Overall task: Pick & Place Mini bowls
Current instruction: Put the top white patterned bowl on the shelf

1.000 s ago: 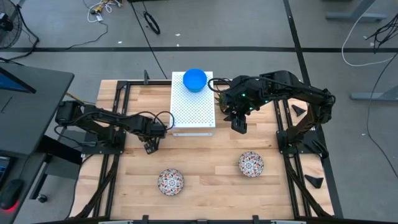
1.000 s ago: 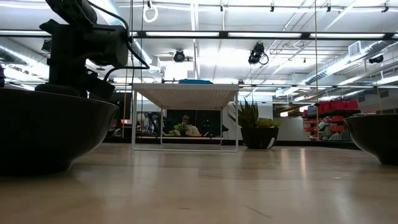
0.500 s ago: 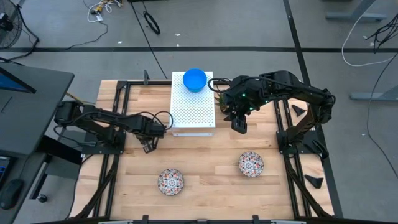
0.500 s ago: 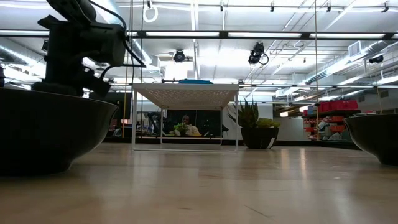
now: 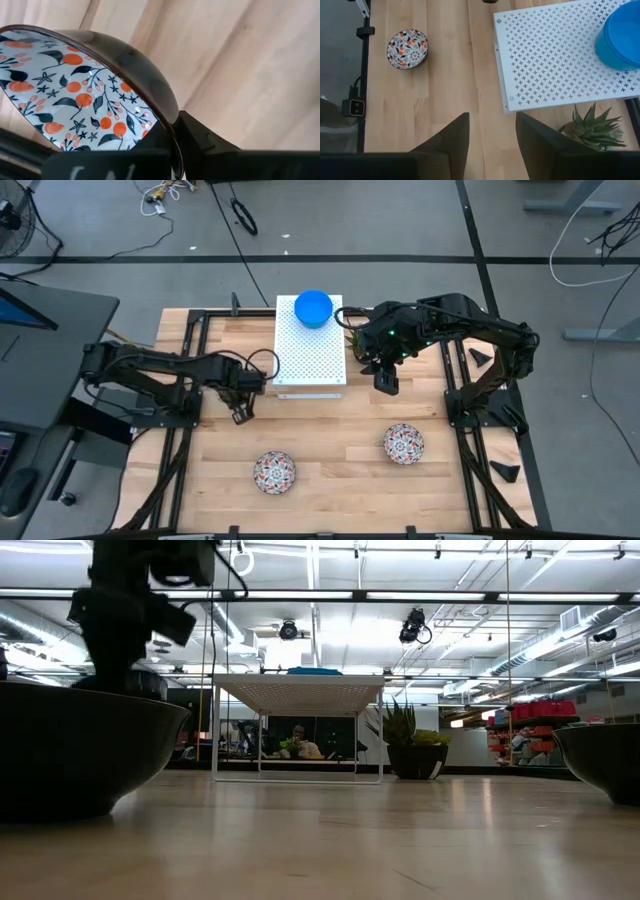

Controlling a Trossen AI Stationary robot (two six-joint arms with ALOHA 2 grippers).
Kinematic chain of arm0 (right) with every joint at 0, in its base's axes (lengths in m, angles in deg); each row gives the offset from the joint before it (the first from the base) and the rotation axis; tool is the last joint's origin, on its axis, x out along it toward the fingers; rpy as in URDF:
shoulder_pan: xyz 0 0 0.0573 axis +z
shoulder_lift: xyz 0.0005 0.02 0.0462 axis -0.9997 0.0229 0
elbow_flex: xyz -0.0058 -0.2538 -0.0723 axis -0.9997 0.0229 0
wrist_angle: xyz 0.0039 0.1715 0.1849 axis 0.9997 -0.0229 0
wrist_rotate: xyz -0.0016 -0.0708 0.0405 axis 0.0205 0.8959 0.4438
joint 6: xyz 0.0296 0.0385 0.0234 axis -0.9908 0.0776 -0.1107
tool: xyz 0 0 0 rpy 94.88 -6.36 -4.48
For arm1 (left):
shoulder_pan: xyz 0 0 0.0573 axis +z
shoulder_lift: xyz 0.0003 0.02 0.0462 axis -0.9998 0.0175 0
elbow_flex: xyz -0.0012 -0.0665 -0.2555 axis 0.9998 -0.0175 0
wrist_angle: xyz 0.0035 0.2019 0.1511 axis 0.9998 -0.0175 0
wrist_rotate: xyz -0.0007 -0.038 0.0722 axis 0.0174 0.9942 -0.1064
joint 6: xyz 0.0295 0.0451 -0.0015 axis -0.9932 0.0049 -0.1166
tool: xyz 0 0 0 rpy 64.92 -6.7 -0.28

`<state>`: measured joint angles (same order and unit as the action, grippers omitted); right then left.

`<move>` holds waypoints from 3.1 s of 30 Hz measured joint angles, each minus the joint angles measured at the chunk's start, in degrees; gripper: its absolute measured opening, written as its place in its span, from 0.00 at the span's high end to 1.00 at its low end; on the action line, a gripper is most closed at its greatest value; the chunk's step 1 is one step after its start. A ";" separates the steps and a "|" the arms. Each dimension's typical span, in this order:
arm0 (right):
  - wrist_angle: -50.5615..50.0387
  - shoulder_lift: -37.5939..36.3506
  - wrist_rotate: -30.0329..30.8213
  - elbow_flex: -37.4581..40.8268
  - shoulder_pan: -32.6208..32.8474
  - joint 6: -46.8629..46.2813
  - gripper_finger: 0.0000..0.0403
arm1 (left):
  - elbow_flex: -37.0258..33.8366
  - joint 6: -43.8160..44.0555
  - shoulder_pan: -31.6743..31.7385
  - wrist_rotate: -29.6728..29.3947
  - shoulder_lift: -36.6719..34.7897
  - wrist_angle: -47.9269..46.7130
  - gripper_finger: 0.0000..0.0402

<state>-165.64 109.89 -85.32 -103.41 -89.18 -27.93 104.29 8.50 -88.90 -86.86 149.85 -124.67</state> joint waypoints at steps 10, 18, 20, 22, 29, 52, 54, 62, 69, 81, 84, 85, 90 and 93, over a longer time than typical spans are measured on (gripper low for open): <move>-0.02 0.00 0.00 0.00 -0.07 1.32 0.60 | 17.60 -0.05 -1.62 0.02 -0.07 -13.80 0.96; 0.00 0.00 -0.01 0.00 -0.07 1.36 0.60 | 26.50 1.94 -1.62 2.02 -0.07 -23.51 0.96; 0.00 0.00 0.00 0.00 -0.07 1.36 0.60 | 27.14 2.48 -1.62 2.47 -0.07 -25.93 0.96; 0.04 0.00 -0.01 0.00 -0.07 1.36 0.60 | 27.28 3.16 -1.62 3.59 -0.09 -26.42 0.96; 0.42 0.00 -0.02 0.00 -0.07 1.34 0.60 | 27.24 2.36 -1.64 8.09 0.74 -26.21 0.96; -4.86 0.00 -0.02 0.00 -1.51 5.48 0.60 | 27.28 -29.79 -1.62 -1.99 3.32 -26.09 0.96; -6.66 0.00 0.01 0.00 -2.31 5.73 0.60 | 27.29 -35.10 -1.62 -5.14 3.59 -26.36 0.96; -7.31 -0.58 0.03 0.00 -5.20 7.03 0.60 | 27.26 -60.68 -1.59 -15.90 3.76 -26.20 0.96; -7.33 -0.76 0.02 0.00 -6.36 7.00 0.60 | 27.26 -75.19 -1.53 -24.36 4.04 -21.96 0.96; -7.34 -1.07 -0.02 0.00 -6.34 7.30 0.60 | 27.28 -85.06 1.17 -20.78 7.71 -11.46 0.96; -7.34 -1.07 -0.02 0.00 -6.34 7.30 0.60 | 27.26 -87.01 1.70 -21.20 9.68 -9.78 0.96; -7.34 -1.07 -0.02 0.00 -6.34 7.32 0.60 | 27.26 -88.01 1.73 -21.20 10.11 -8.84 0.96; -7.34 -1.07 -0.02 0.00 -6.34 7.30 0.60 | 27.84 -91.16 2.05 -21.27 11.71 -3.45 0.96; -7.34 -1.05 -0.02 0.00 -6.34 7.11 0.60 | 29.17 -92.83 3.01 -19.39 12.32 -1.53 0.96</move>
<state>-172.98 108.84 -85.34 -103.41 -95.52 -20.81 133.47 -84.33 -85.89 -106.25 162.17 -126.20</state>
